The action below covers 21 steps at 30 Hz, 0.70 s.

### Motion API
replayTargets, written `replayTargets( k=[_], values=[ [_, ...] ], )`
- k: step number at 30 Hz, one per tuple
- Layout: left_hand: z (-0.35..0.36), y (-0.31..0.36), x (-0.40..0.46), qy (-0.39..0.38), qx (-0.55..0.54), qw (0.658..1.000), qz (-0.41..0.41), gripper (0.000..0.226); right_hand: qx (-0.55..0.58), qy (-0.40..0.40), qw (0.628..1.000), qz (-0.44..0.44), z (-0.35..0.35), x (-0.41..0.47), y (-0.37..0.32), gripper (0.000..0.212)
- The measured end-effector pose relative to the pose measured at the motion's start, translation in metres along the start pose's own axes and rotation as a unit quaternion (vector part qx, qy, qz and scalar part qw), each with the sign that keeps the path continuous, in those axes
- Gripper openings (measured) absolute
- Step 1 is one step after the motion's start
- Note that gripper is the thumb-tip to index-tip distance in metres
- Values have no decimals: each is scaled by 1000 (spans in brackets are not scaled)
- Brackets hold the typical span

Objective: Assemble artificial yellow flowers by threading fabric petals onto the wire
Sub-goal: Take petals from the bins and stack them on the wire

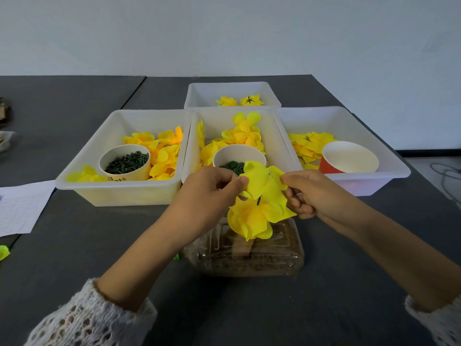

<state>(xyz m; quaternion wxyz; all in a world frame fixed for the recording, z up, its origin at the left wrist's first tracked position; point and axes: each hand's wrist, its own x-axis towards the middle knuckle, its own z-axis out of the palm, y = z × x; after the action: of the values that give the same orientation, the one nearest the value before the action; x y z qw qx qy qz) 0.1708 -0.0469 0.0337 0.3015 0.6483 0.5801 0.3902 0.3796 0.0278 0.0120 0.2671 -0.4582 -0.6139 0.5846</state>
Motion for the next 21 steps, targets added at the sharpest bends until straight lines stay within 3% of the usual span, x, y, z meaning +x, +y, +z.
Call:
replayTargets(
  k=[7,15,21],
  values=[
    [3,-4,4,15,-18,1000,2,44,45,0,999,-11,-4,2,-3,46],
    [3,-13,1,-13,-26,1000,-11,45,-1,-23,1000,21,-10,-5,-13,42],
    [-2,-8,-11,12,106,994,-4,42,-96,-33,994,51,-5,-6,1,45]
  ],
)
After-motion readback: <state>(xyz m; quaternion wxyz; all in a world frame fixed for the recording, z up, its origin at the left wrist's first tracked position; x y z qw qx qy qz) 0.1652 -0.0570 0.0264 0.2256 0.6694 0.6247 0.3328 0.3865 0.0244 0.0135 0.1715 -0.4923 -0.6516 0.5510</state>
